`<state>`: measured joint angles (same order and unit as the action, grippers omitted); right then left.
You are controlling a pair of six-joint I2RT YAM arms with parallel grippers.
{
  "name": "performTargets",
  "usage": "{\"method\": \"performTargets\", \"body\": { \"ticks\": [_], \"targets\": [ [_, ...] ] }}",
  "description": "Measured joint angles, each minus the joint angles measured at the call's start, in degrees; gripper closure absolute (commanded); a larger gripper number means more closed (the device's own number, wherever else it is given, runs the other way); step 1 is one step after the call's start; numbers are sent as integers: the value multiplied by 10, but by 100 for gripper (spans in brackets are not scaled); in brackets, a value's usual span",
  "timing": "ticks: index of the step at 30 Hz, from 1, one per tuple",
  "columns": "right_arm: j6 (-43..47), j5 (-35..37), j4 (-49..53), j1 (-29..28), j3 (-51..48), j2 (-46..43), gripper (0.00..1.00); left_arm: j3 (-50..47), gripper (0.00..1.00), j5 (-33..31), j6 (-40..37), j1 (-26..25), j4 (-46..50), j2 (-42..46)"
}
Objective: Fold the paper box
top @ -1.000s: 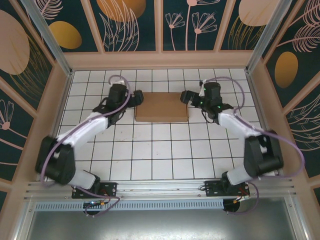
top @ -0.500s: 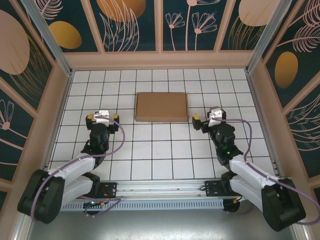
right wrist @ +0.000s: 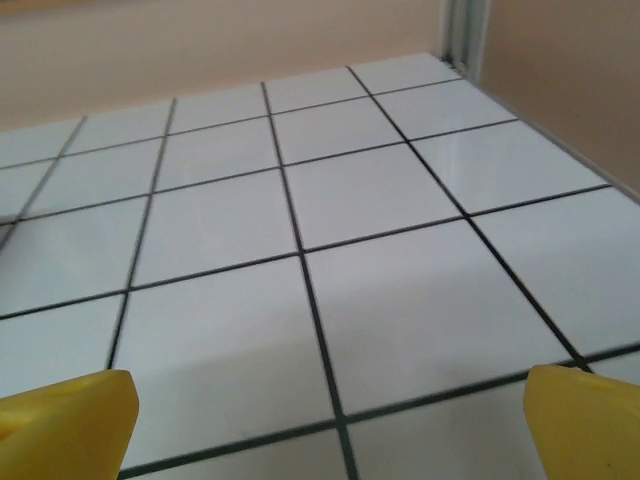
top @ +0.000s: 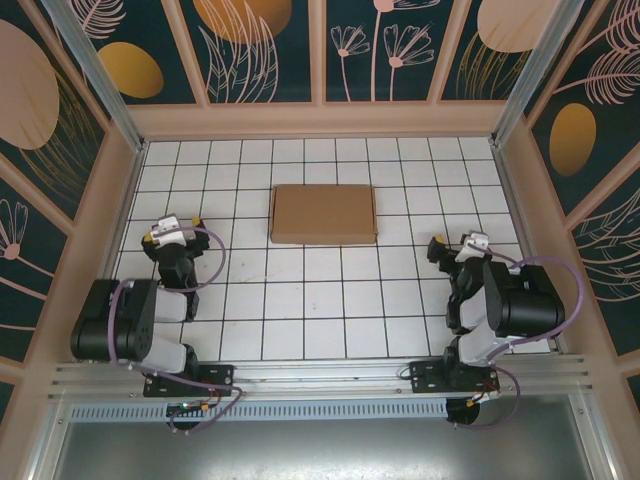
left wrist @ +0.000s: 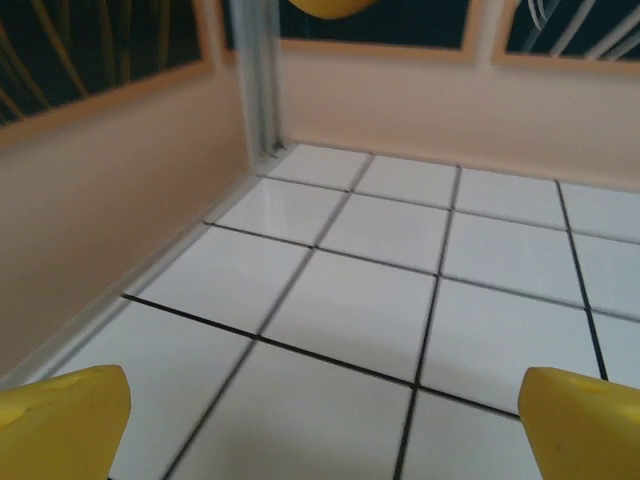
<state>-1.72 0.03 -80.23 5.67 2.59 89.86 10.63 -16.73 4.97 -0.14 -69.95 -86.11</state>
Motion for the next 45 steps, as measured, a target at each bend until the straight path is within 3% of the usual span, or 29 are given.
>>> {"method": "performTargets", "body": {
  "ticks": [3, 10, 45],
  "targets": [
    [-3, -43, 5, -2, 49, 0, 1, 9, 1, 58, -4, 0, 7, -13],
    [-1, -51, 40, -24, 101, 0, 1, 29, 1, 89, -3, 0, -2, -13],
    [14, -24, 50, -48, 94, 0, 1, 29, 1, 93, -3, 0, -4, -13]
  ]
}}
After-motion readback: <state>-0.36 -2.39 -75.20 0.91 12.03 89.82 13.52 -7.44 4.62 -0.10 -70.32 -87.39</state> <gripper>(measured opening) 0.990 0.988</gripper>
